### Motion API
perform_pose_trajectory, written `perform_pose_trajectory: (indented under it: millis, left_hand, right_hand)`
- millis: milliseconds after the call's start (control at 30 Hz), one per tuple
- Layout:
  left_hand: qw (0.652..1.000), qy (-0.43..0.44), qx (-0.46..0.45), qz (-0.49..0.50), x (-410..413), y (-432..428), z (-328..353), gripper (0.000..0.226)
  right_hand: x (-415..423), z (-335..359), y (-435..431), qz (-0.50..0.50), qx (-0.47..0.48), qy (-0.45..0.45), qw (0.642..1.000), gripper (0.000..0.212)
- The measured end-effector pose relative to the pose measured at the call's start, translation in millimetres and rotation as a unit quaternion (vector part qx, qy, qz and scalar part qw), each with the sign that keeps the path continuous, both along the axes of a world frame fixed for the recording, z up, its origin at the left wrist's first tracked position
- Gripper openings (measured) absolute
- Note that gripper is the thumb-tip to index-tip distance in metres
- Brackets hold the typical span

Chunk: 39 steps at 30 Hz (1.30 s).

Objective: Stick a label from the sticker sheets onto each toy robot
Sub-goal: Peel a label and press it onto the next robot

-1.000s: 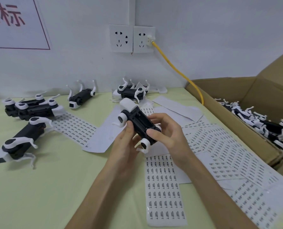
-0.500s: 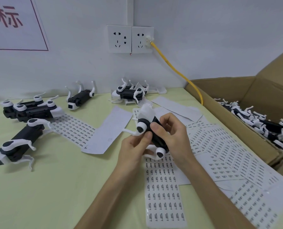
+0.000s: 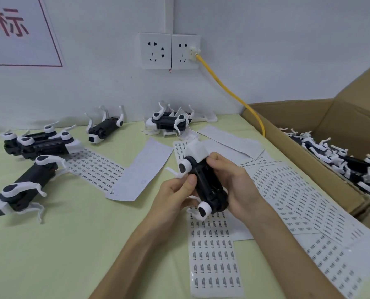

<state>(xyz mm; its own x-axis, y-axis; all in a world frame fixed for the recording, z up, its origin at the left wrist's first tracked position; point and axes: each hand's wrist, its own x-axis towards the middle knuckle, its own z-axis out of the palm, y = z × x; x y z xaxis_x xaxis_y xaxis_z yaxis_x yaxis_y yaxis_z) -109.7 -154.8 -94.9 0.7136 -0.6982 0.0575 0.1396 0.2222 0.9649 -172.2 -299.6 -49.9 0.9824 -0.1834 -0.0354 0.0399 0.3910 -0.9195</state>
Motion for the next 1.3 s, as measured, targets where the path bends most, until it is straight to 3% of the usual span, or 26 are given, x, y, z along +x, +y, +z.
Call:
perform_pose_trajectory:
  millis: [133,300,567,767,867,967,1067,1200,1233,1300]
  left_hand:
    - [1.000,0.028,-0.013,-0.003,0,1,0,0.067]
    - [0.997,0.062,-0.045,-0.006,2,2,0,0.057]
    - [0.991,0.107,-0.082,0.016,1,2,6,0.057]
    - [0.994,0.084,-0.052,0.057,3,1,6,0.056]
    - [0.992,0.084,-0.051,0.073,3,0,4,0.060]
    - [0.984,0.115,-0.073,0.113,6,2,9,0.059]
    - [0.963,0.191,-0.139,0.133,16,6,14,0.054]
    - [0.946,0.221,-0.185,0.145,24,13,13,0.043]
    - [0.944,0.229,-0.188,0.146,25,13,13,0.043]
    - [0.943,0.236,-0.182,0.150,24,13,14,0.047]
  right_hand:
    - [-1,1,0,0.007,-0.030,0.004,1.000,0.024]
    - [1,-1,-1,0.026,-0.025,-0.013,0.999,0.013]
    - [2,-3,-4,0.066,-0.035,-0.047,0.996,0.041]
    - [4,-4,0,-0.020,-0.129,0.001,0.991,0.046]
    - [6,-7,3,-0.057,-0.156,0.006,0.986,0.037]
    - [10,-11,0,-0.120,-0.181,-0.006,0.976,0.015]
    - [12,-20,-13,-0.231,-0.354,0.051,0.905,0.005]
    - [12,-35,-23,-0.201,-0.586,0.234,0.749,0.050]
    - [13,-38,-22,-0.188,-0.617,0.257,0.720,0.060]
    - [14,-42,-19,-0.176,-0.644,0.256,0.700,0.065]
